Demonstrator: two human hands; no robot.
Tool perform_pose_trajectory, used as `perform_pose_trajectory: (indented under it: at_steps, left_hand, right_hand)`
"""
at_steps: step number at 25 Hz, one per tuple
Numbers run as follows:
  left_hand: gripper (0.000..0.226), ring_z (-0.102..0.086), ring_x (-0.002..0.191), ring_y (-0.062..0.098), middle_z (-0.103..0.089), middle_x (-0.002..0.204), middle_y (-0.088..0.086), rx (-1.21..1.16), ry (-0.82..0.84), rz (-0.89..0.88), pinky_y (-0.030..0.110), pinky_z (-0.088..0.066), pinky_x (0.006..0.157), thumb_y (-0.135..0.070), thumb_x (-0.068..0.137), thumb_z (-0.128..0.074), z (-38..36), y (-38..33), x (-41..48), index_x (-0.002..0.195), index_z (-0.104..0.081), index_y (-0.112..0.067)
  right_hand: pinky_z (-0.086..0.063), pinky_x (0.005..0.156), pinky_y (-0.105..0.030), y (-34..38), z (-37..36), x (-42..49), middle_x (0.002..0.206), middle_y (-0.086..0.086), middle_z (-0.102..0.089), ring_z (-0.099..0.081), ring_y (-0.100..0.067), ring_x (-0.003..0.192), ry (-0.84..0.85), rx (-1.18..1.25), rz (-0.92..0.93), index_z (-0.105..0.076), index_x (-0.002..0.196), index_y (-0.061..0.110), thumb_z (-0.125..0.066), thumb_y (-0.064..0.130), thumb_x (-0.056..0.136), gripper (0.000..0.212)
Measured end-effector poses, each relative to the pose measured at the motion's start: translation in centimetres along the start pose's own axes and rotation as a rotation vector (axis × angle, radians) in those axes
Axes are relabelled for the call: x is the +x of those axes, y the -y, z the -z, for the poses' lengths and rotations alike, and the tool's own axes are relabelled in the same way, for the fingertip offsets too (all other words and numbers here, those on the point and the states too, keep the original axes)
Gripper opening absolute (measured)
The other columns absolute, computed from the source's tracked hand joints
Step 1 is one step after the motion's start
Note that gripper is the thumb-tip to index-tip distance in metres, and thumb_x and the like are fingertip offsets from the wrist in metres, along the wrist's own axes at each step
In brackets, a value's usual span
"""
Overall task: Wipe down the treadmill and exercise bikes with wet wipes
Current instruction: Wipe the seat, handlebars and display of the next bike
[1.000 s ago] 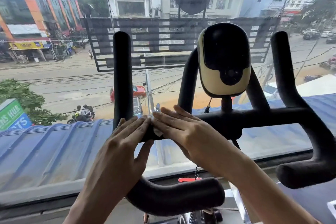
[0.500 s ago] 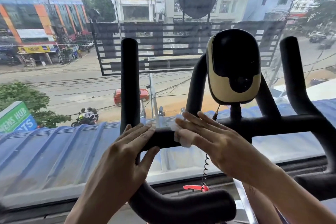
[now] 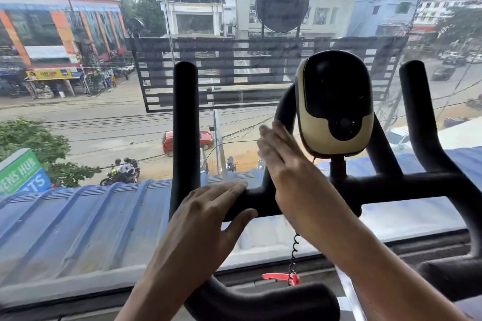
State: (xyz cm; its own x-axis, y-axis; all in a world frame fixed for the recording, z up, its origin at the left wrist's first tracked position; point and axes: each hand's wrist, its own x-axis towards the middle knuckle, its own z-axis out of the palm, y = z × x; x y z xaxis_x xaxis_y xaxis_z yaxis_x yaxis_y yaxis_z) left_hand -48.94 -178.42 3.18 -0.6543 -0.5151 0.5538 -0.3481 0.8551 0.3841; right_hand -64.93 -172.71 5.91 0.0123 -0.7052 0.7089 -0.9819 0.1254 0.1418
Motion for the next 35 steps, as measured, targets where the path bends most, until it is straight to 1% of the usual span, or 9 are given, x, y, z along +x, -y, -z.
perform_pose_trajectory:
  at_steps: [3, 5, 9, 13, 18, 23, 25, 29, 35]
  left_hand:
    - [0.053, -0.063, 0.107, 0.013, -0.068, 0.117, -0.009, -0.028, 0.029, 0.006, 0.04, -0.052, 0.089, -0.053, 0.089, -0.044, 0.1, 0.0, 0.0, 0.124, -0.065, -0.019]
    - [0.052, -0.064, 0.105, 0.012, -0.068, 0.115, -0.009, -0.009, 0.017, 0.003, 0.04, -0.053, 0.088, -0.053, 0.089, -0.044, 0.1, 0.0, 0.0, 0.122, -0.066, -0.019]
    - [0.049, -0.066, 0.102, 0.014, -0.07, 0.111, -0.008, 0.002, -0.006, 0.009, 0.04, -0.054, 0.087, -0.051, 0.088, -0.048, 0.1, -0.2, -0.2, 0.117, -0.068, -0.017]
    - [0.05, -0.066, 0.101, 0.014, -0.07, 0.11, -0.008, -0.035, 0.023, 0.019, 0.042, -0.054, 0.084, -0.051, 0.087, -0.048, 0.3, -0.3, 0.0, 0.116, -0.068, -0.017]
    - [0.06, -0.058, 0.11, 0.001, -0.061, 0.119, -0.018, -0.105, -0.02, 0.041, 0.01, -0.042, 0.092, -0.062, 0.081, -0.047, 0.4, -1.2, 1.2, 0.12, -0.067, -0.022]
    - [0.1, -0.006, 0.135, -0.013, -0.008, 0.151, -0.023, -0.144, 0.019, 0.004, -0.004, -0.003, 0.1, -0.081, 0.068, -0.039, -0.6, -4.1, 6.2, 0.151, -0.011, -0.032]
    - [0.106, 0.016, 0.135, -0.015, 0.011, 0.154, -0.018, -0.13, 0.042, -0.047, -0.006, 0.011, 0.097, -0.082, 0.071, -0.04, -1.8, -5.1, 8.1, 0.149, 0.009, -0.028]
    - [0.093, 0.02, 0.14, -0.006, 0.023, 0.156, -0.008, -0.014, 0.026, -0.191, 0.0, 0.012, 0.104, -0.063, 0.09, -0.045, -3.5, -3.9, 8.8, 0.149, 0.013, -0.019]
    - [0.087, 0.018, 0.139, -0.01, 0.03, 0.153, -0.02, -0.005, 0.023, -0.21, 0.007, 0.003, 0.107, -0.053, 0.092, -0.045, -3.5, -3.3, 8.8, 0.148, 0.017, -0.028]
  right_hand:
    - [-0.014, 0.114, -0.032, 0.8, 1.3, -3.8, 0.13, -0.016, -0.058, -0.041, -0.026, 0.132, 0.07, 0.079, 0.081, -0.06, 0.122, -0.003, -0.041, -0.008, 0.072, 0.053]
    - [-0.029, 0.11, -0.034, -0.1, 1.4, -2.5, 0.129, -0.017, -0.06, -0.046, -0.028, 0.13, 0.095, 0.087, 0.064, -0.061, 0.121, -0.003, -0.06, -0.014, 0.066, 0.056]
    - [-0.023, 0.112, -0.033, -1.2, 0.5, 1.3, 0.126, -0.022, -0.06, -0.049, -0.033, 0.128, 0.035, 0.012, -0.013, -0.062, 0.117, -0.008, -0.028, -0.001, 0.081, 0.05]
    - [-0.031, 0.11, -0.033, -0.4, 0.5, -4.0, 0.139, -0.013, -0.051, -0.036, -0.027, 0.137, 0.079, 0.158, 0.046, -0.055, 0.13, 0.001, -0.028, -0.008, 0.073, 0.064]
    - [-0.03, 0.107, -0.013, -4.2, 4.6, -5.9, 0.128, -0.005, -0.061, -0.046, -0.008, 0.126, 0.143, 0.547, -0.082, -0.064, 0.121, 0.007, -0.042, -0.02, 0.064, 0.067]
    - [-0.038, 0.099, -0.013, -12.0, 7.6, -3.7, 0.12, -0.006, -0.064, -0.059, -0.015, 0.113, -0.284, 0.329, -0.414, -0.064, 0.119, 0.001, -0.041, -0.016, 0.081, 0.048]
    - [-0.032, 0.092, -0.011, -14.2, 6.0, -1.7, 0.124, -0.015, -0.062, -0.058, -0.028, 0.116, -0.14, 0.319, -0.51, -0.054, 0.131, 0.002, -0.041, -0.009, 0.09, 0.044]
    - [-0.023, 0.091, 0.006, -15.1, 2.9, -0.2, 0.14, -0.008, -0.051, -0.046, -0.014, 0.127, 0.076, 0.485, -0.4, -0.045, 0.141, 0.011, -0.044, 0.0, 0.097, 0.045]
    - [-0.021, 0.116, -0.025, -16.6, 3.8, -6.9, 0.15, 0.004, -0.034, -0.026, -0.002, 0.139, 0.135, 0.561, -0.216, -0.043, 0.14, 0.017, -0.049, -0.012, 0.092, 0.056]
